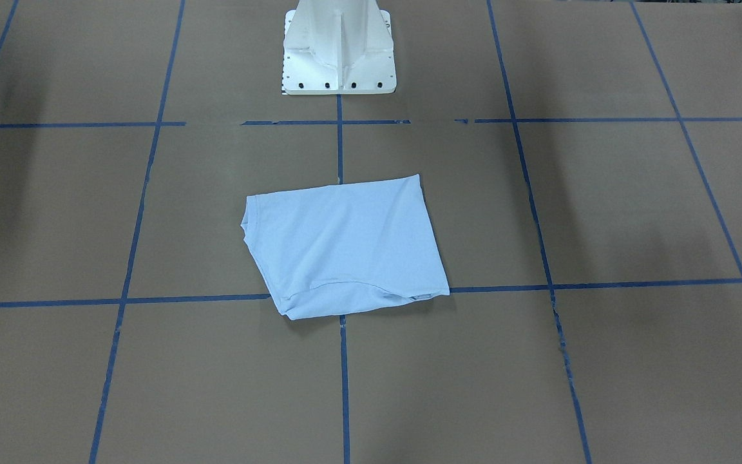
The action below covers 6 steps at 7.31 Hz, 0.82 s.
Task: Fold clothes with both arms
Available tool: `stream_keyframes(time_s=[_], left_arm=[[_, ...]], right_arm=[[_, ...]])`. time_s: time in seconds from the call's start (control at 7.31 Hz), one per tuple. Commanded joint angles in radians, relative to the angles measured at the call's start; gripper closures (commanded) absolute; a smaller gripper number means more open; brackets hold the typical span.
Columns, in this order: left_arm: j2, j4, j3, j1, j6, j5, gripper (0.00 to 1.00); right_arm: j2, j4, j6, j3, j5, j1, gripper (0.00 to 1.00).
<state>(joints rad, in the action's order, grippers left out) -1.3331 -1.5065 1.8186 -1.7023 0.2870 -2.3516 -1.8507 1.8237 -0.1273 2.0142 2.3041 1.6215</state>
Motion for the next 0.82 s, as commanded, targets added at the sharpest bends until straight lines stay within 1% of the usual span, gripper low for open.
stream_keyframes(time_s=[0.0, 0.68], left_arm=[[0.0, 0.0, 0.001, 0.001, 0.001, 0.0, 0.0], [0.0, 0.0, 0.001, 0.001, 0.0, 0.002, 0.0]], right_arm=[[-0.001, -0.001, 0.0, 0.0, 0.0, 0.0, 0.0], [-0.004, 0.0, 0.002, -0.008, -0.002, 0.0, 0.0]])
